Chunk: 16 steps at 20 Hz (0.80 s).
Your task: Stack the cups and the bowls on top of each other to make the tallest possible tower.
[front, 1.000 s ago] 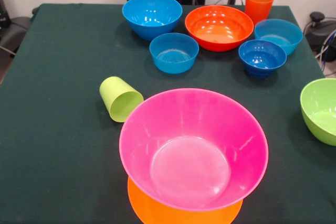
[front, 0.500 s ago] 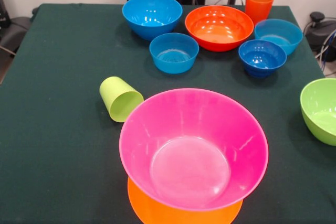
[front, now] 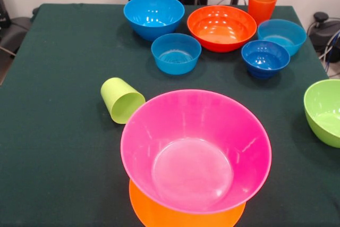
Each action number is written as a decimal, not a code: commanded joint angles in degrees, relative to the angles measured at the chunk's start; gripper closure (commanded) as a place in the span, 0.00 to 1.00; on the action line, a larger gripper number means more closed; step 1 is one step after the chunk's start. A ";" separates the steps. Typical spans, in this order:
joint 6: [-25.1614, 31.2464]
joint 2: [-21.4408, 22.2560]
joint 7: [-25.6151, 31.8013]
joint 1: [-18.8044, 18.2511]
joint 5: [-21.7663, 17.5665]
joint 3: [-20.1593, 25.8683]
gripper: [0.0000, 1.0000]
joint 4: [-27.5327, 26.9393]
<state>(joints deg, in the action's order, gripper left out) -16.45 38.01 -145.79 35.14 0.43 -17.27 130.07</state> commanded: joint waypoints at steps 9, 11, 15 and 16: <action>-0.94 -5.14 -1.01 -0.64 -2.74 2.34 0.00 -6.14; -0.67 -4.92 -1.00 -1.43 -3.30 2.82 0.00 -6.34; -0.86 -4.87 -1.37 -1.38 -3.51 2.71 0.00 -6.32; -0.94 -4.84 -1.56 -1.53 -3.62 2.84 0.00 -6.25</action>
<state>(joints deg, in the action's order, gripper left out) -16.48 34.99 -145.79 34.91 -0.61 -17.80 128.38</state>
